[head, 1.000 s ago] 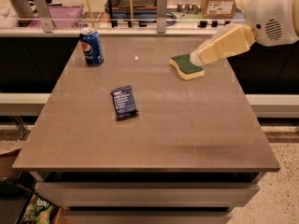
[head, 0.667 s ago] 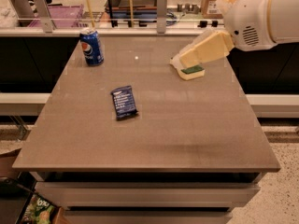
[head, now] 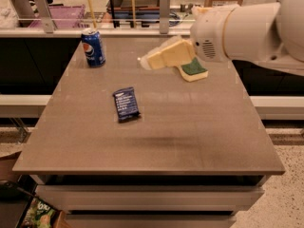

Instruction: Pick pepsi can

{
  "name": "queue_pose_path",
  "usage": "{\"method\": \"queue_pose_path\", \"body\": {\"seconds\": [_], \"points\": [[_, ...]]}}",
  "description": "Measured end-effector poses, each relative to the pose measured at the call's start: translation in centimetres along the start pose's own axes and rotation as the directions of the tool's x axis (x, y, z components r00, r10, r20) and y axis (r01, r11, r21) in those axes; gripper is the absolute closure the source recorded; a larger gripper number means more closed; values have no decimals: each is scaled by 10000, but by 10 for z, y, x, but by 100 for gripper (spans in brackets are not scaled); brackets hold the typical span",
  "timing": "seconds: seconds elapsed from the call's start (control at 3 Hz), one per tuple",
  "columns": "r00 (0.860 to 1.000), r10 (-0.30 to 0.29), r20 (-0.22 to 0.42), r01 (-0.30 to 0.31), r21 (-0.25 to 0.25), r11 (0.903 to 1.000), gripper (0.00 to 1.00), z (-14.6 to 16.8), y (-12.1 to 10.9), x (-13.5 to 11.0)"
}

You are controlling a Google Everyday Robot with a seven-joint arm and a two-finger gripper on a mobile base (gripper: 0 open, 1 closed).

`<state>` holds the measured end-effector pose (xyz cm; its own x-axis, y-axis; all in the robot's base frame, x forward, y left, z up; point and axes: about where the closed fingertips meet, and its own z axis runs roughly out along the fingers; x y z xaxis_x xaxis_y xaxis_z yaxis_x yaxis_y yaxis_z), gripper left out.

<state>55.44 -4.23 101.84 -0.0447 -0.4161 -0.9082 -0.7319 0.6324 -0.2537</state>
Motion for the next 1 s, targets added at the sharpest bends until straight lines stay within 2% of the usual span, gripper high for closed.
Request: {"method": "queue_pose_path", "body": {"seconds": [0.67,1.0], "points": [[9891,801,1235,-840,265,9961,0,73,-37,7],[9801,1031,1698,-1060,81,9943,0,109,-43,11]]}}
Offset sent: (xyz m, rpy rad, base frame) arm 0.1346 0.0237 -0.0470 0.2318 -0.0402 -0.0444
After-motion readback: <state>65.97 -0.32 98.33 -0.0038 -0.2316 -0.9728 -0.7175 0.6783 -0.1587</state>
